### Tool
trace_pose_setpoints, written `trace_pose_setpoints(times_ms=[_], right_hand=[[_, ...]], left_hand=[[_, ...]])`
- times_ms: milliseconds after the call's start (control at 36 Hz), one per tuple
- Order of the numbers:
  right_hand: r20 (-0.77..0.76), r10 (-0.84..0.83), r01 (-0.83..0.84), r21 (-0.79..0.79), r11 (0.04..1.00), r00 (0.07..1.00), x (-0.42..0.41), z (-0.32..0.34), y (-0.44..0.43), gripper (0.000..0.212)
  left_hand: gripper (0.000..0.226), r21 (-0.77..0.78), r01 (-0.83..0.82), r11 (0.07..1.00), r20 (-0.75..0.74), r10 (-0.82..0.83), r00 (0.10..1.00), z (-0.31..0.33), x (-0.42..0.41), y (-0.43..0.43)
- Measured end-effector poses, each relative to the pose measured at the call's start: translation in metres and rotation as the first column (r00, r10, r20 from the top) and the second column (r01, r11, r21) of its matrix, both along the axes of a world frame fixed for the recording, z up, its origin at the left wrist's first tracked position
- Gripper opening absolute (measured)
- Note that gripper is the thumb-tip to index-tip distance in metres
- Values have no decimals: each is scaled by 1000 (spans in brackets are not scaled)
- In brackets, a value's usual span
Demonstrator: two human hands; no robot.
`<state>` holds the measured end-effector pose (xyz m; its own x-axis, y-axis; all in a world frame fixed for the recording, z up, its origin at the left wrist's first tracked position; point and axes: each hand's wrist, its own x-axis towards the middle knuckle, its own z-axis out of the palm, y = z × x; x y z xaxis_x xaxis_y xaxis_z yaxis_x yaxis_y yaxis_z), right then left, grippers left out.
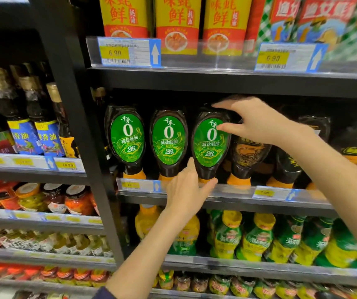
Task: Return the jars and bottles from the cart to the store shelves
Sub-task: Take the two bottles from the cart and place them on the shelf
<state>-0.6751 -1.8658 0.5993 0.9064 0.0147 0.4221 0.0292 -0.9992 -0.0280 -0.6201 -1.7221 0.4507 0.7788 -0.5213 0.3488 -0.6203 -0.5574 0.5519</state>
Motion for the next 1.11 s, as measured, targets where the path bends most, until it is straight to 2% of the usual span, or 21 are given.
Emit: trace_pose_setpoints(times_ms=[111,222,500,1111], right_hand=[[-76,-70,70,-9,998,995,5,9,-2,50],[-120,-63,68,40,997,991,7,11,-6,47],[-187,-17,42,132,990,982,9,14,-19,44],[-83,-6,13,87,996,997,5,5,-7,45]], left_hand=[[89,49,-103,993,-69,106,992,7,3,-12],[80,77,-148,986,-97,155,983,14,-2,-22],[79,36,-214,976,-65,216,974,11,-7,-29],[76,56,-159,986,63,155,986,0,4,-23]])
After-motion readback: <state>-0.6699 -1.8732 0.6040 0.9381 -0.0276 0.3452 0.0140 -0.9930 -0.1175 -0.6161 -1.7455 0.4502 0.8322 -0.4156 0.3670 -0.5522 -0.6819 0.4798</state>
